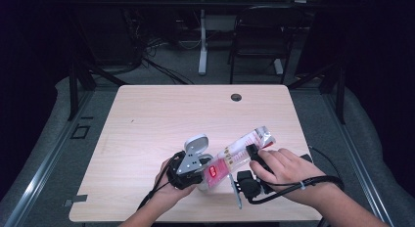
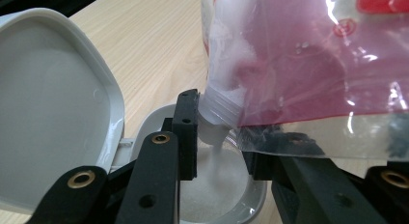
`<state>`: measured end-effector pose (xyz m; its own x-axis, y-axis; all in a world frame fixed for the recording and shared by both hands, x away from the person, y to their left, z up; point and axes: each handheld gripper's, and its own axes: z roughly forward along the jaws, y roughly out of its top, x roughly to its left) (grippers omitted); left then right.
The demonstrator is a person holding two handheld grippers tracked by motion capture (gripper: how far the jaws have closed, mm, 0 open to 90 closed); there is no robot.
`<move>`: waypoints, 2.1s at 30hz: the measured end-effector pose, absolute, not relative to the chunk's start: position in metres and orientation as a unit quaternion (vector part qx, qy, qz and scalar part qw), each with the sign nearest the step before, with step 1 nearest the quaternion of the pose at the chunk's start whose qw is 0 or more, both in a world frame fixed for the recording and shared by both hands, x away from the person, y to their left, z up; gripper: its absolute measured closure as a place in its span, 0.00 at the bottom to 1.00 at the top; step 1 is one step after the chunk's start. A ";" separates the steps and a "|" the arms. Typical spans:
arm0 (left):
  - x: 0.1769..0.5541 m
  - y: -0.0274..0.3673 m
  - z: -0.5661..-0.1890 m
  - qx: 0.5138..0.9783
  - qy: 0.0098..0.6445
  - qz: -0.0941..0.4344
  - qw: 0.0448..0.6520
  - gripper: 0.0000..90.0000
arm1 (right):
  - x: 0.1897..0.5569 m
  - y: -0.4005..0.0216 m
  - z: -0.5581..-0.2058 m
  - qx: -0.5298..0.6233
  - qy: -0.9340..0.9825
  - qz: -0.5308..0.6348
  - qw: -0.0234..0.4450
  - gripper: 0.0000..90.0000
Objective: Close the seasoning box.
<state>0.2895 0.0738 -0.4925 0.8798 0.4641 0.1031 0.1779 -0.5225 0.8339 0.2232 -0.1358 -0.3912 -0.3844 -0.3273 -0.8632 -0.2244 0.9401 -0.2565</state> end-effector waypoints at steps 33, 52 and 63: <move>0.291 0.075 -0.493 0.859 0.186 0.156 0.452 0.79 | 0.222 -0.132 -0.390 -0.173 0.824 -0.062 0.535 0.99; 0.291 0.080 -0.490 0.855 0.192 0.158 0.455 0.79 | 0.224 -0.128 -0.386 -0.171 0.824 -0.056 0.538 0.99; 0.291 0.081 -0.490 0.853 0.194 0.157 0.457 0.79 | 0.225 -0.127 -0.386 -0.174 0.823 -0.053 0.538 0.99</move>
<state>0.2914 0.0806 -0.4899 0.8754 0.4748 0.0912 0.1870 -0.5063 0.8418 0.2253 -0.1270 -0.3859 -0.3600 -0.3434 -0.8674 -0.2293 0.9338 -0.2745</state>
